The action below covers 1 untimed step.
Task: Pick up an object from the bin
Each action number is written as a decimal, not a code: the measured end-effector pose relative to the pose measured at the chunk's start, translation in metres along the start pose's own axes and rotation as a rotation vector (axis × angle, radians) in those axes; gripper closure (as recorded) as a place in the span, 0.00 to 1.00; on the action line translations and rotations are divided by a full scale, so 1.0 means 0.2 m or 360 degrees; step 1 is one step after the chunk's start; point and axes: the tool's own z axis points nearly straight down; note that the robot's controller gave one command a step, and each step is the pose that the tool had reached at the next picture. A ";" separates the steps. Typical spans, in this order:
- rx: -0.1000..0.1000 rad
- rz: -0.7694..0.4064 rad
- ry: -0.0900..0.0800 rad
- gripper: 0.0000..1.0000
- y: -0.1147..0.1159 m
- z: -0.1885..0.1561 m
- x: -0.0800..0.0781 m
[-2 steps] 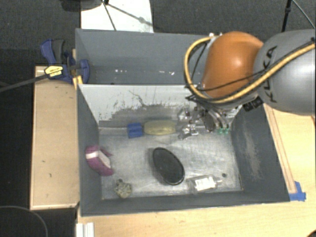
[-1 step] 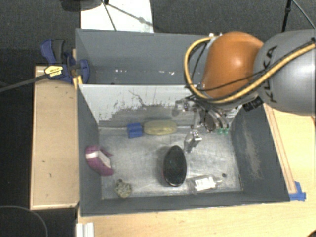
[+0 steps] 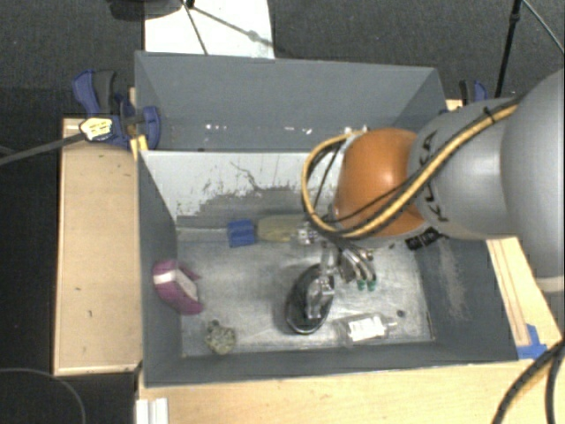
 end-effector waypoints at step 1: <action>0.0000 -0.0003 0.0019 1.00 0.00 0.01 0.01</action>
Offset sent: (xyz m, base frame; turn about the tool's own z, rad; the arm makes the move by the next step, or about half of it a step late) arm 0.0000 0.0000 0.0000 0.0000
